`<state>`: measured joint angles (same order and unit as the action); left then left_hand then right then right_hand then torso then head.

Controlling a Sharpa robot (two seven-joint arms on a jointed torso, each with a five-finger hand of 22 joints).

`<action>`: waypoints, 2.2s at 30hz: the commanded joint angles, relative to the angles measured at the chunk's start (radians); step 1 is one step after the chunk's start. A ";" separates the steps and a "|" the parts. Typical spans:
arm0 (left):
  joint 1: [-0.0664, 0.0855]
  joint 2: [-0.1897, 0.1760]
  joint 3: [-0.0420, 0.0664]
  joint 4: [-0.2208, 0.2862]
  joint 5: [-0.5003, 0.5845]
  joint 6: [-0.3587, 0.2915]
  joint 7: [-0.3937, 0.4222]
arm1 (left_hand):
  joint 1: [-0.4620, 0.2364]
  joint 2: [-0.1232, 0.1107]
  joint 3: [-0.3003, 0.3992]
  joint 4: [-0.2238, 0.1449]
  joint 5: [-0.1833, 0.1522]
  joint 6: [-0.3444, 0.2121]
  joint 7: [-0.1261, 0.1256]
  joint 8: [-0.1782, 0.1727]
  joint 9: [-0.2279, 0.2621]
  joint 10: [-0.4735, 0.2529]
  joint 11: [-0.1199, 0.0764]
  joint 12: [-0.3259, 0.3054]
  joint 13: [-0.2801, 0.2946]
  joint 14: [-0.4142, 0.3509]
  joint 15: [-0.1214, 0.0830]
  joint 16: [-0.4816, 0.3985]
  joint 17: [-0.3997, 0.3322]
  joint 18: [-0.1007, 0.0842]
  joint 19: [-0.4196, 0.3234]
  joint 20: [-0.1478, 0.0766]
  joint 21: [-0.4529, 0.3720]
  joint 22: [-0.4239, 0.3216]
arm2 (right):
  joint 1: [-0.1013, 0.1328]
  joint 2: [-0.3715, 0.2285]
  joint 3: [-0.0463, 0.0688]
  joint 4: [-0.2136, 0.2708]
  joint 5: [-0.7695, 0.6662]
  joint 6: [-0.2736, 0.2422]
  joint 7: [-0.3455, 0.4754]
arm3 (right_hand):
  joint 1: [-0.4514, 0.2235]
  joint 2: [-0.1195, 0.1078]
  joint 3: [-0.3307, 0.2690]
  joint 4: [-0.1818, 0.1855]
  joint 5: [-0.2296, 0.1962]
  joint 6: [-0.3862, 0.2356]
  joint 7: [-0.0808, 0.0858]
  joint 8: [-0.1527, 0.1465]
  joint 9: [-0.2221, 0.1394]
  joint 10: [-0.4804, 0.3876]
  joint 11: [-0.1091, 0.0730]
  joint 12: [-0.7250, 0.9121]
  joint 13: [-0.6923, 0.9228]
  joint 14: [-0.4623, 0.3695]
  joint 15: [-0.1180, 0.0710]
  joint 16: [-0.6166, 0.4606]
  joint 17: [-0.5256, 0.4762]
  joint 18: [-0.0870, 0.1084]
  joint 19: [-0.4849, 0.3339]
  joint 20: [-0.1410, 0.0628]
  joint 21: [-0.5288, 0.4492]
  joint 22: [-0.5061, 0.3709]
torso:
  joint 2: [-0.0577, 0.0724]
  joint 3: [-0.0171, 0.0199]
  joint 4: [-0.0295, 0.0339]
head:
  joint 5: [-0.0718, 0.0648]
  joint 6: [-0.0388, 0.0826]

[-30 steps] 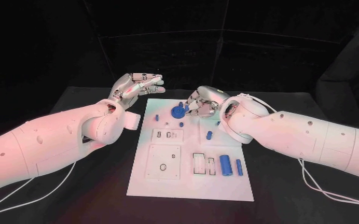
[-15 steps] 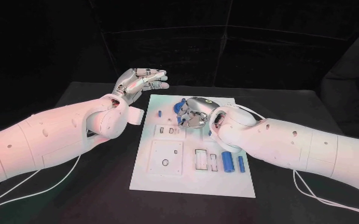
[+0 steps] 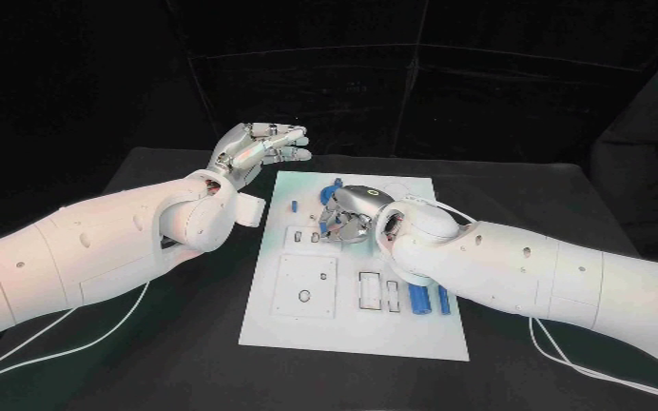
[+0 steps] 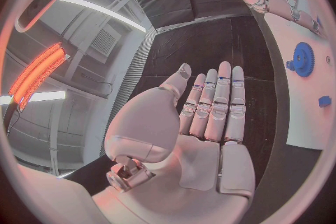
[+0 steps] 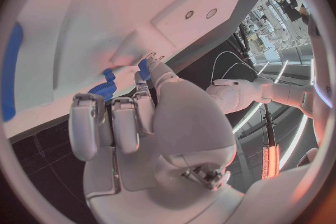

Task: Assemble the parts on the task board

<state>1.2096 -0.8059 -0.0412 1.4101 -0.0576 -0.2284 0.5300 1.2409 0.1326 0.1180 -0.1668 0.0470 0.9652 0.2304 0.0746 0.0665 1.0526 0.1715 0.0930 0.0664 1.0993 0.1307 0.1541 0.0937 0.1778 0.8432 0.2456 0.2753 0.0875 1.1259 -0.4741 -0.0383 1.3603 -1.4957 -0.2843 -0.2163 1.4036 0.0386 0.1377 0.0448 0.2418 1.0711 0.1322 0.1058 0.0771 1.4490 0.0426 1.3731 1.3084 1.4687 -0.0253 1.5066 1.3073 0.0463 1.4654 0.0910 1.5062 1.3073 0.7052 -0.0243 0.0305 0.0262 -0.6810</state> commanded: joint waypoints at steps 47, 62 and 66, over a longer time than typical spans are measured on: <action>0.002 0.002 0.001 -0.001 0.003 0.018 0.002 | -0.019 -0.007 0.012 -0.005 0.005 0.001 0.003 -0.001 -0.002 0.003 0.004 -0.006 -0.002 0.005 0.000 -0.003 0.000 0.006 0.006 0.001 0.003 -0.002 | -0.009 -0.005 0.001 0.019 -0.089 0.087 -0.052 | -0.105 -0.091 0.007 0.033 0.021 -0.048 0.014 -0.031 -0.009 -0.023 0.017 -0.026 0.059 0.070 0.013 -0.009 0.115 -0.013 -0.002 0.007 -0.002 0.129 | 0.001 0.0005 0.0002 | 0.005 -0.001; 0.001 0.000 0.001 -0.001 0.003 0.022 -0.001 | -0.020 -0.007 0.013 -0.005 0.005 0.001 0.004 -0.002 -0.002 0.003 0.004 -0.007 -0.002 0.004 0.001 -0.004 0.000 0.006 0.006 0.001 0.003 -0.002 | -0.011 -0.007 0.001 0.020 -0.089 0.064 -0.054 | -0.161 -0.126 -0.059 0.070 -0.008 -0.118 0.028 -0.035 -0.007 -0.042 0.032 -0.043 0.042 0.067 0.026 -0.017 0.102 -0.010 -0.008 0.021 -0.008 0.121 | 0.001 0.0009 -0.0005 | 0.004 0.002; 0.001 0.000 0.001 -0.001 0.003 0.026 -0.004 | -0.021 -0.006 0.015 -0.005 0.005 0.001 0.004 -0.002 -0.001 0.003 0.004 -0.007 -0.002 0.004 0.001 -0.004 -0.001 0.006 0.006 0.001 0.003 -0.003 | -0.011 -0.011 0.000 0.026 -0.089 0.008 -0.052 | -0.190 -0.133 -0.127 0.116 -0.061 -0.159 0.040 -0.035 -0.007 -0.077 0.043 -0.082 0.004 0.066 0.035 -0.020 0.098 -0.008 -0.016 0.029 -0.014 0.111 | 0.001 0.0008 -0.0005 | 0.004 0.003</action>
<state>1.2094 -0.8058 -0.0412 1.4080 -0.0561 -0.2195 0.5258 1.2289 0.1288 0.1291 -0.1725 0.0470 0.9650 0.2303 0.0746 0.0666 1.0525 0.1716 0.0888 0.0656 1.0991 0.1307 0.1540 0.0933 0.1778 0.8426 0.2461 0.2752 0.0855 1.1151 -0.4820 -0.0367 1.3855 -1.5798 -0.2354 -0.2571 1.2203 -0.0946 0.0198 0.1554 0.1868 0.9193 0.1692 0.0697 0.0726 1.3785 0.0840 1.2987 1.3080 1.4669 0.0055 1.4916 1.3073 0.0462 1.4494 0.1146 1.4954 1.3073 0.7063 -0.0235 0.0306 0.0305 -0.6789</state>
